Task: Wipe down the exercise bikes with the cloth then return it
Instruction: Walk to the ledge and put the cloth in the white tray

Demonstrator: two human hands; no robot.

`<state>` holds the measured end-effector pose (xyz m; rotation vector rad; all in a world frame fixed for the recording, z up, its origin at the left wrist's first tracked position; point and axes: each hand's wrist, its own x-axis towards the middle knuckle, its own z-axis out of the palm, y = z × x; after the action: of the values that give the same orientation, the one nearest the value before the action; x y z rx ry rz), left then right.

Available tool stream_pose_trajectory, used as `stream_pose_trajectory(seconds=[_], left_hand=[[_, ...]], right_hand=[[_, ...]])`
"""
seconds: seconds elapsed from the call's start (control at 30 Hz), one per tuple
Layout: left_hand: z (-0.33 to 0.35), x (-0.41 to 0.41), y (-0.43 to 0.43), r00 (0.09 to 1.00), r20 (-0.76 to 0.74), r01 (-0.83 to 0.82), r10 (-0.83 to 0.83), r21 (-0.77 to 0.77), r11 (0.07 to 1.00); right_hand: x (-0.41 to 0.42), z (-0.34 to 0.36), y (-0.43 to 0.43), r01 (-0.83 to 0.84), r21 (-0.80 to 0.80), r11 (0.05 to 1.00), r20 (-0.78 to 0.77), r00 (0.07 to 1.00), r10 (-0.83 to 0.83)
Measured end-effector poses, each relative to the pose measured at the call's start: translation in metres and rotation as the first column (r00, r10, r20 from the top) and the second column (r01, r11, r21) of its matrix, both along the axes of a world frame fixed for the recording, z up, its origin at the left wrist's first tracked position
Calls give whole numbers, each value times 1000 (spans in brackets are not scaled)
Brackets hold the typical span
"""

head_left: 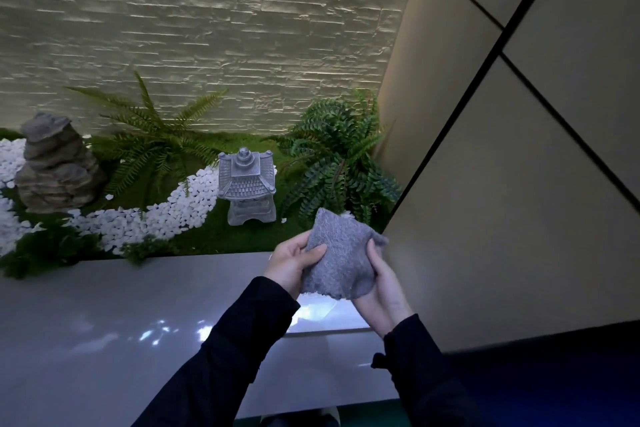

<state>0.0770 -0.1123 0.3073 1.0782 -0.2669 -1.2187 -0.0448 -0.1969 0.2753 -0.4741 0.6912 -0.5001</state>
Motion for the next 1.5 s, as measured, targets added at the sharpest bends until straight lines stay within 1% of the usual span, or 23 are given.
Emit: stream_pose_trajectory(seconds=[0.07,0.13,0.2,0.3,0.4,0.47,0.57,0.63,0.7,0.77,0.83,1.0,1.1,1.2,1.23,1.27,1.3,1.33,1.37,1.4,1.43,1.47,1.5], left_hand=[[-9,0,-1,999,26,-32,30,70,997],[-21,-1,-4,997,43,-76,72,116,990],[-35,-4,-8,990,75,-129,120,133,983],[-61,-10,-16,965,170,-227,198,172,959],[-98,-11,-29,912,345,-322,221,269,908],[-126,-9,-37,863,469,-364,188,319,875],[-169,-5,-45,778,622,-404,92,383,831],[-200,-4,-47,718,695,-428,37,399,810],[-232,-4,-49,677,735,-430,-25,423,797],[-264,-5,-49,643,762,-451,-71,452,770],[-292,-4,-50,607,783,-439,-132,470,766],[-356,1,-65,603,768,-372,-216,510,776],[-384,8,-69,568,769,-342,-294,545,766],[-397,10,-72,555,742,-328,-376,610,721],[-398,9,-72,518,735,-331,-437,644,690],[-397,8,-71,460,726,-349,-511,677,648],[-395,6,-70,386,729,-392,-565,684,615],[-392,6,-68,303,741,-434,-599,667,606],[-392,5,-65,178,773,-461,-609,612,643],[-393,6,-62,8,797,-456,-604,540,707],[-396,8,-59,-162,794,-398,-585,490,775],[-399,10,-55,-308,760,-305,-572,490,816],[-401,13,-52,-406,712,-223,-573,531,818]], right_hand=[[0,-5,-6,82,-128,988,-97,991,-95],[2,-12,-11,52,-300,953,-232,965,-125],[4,-20,-16,-9,-428,904,-327,934,-145],[7,-40,-24,-93,-539,837,-370,919,-136],[10,-68,-33,-201,-601,774,-465,875,-135],[13,-91,-39,-274,-616,738,-535,834,-137],[18,-131,-48,-372,-617,694,-632,759,-154],[20,-161,-55,-409,-613,676,-681,708,-189],[22,-193,-63,-456,-593,664,-722,665,-189],[20,-226,-67,-540,-562,627,-777,605,-175],[19,-255,-70,-602,-542,586,-811,558,-176],[22,-321,-81,-707,-449,547,-888,422,-184],[24,-347,-88,-773,-405,488,-914,353,-199],[23,-361,-97,-842,-352,409,-931,268,-249],[21,-364,-98,-869,-323,375,-931,220,-291],[18,-364,-99,-893,-290,345,-923,167,-346],[14,-363,-98,-906,-287,311,-898,141,-417],[9,-361,-95,-911,-317,264,-860,159,-484],[6,-360,-93,-913,-369,173,-812,226,-539],[4,-360,-90,-913,-405,39,-765,316,-561],[3,-360,-88,-904,-411,-120,-729,405,-552],[2,-361,-88,-884,-383,-268,-728,468,-502],[0,-364,-88,-871,-334,-359,-775,471,-421]])
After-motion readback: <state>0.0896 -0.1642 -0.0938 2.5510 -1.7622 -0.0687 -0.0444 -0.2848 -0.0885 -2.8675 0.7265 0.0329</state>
